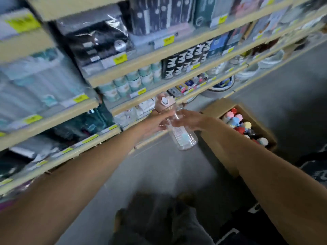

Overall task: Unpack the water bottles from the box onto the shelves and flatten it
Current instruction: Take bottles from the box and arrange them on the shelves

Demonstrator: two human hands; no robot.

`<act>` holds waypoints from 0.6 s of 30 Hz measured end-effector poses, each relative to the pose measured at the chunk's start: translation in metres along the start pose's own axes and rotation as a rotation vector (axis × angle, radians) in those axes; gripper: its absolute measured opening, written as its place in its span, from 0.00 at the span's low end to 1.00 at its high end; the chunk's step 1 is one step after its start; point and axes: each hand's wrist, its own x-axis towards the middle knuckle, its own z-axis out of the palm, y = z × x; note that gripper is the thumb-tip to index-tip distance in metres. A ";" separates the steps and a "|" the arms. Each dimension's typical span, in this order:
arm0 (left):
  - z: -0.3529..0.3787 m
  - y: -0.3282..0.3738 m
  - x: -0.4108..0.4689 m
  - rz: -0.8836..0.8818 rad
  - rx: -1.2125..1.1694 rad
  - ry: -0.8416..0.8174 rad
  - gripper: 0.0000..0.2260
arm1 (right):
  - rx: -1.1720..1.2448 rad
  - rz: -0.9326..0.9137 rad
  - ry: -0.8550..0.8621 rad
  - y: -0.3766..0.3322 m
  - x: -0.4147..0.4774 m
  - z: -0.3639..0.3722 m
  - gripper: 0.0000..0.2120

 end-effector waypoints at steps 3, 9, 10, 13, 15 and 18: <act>-0.074 -0.009 -0.061 0.071 -0.141 0.090 0.04 | -0.198 -0.060 -0.052 -0.061 0.015 0.070 0.38; -0.209 -0.039 -0.199 0.155 -0.234 0.268 0.02 | -0.311 -0.206 -0.219 -0.170 0.018 0.225 0.16; -0.229 -0.042 -0.223 0.168 -0.239 0.311 0.03 | -0.345 -0.253 -0.269 -0.189 0.016 0.251 0.12; -0.284 -0.049 -0.290 0.221 -0.266 0.451 0.10 | -0.440 -0.366 -0.329 -0.246 0.010 0.324 0.11; -0.308 -0.048 -0.324 0.254 -0.274 0.526 0.11 | -0.482 -0.398 -0.311 -0.276 0.009 0.358 0.22; -0.342 -0.048 -0.378 0.312 -0.287 0.671 0.13 | -0.522 -0.443 -0.374 -0.325 -0.002 0.406 0.35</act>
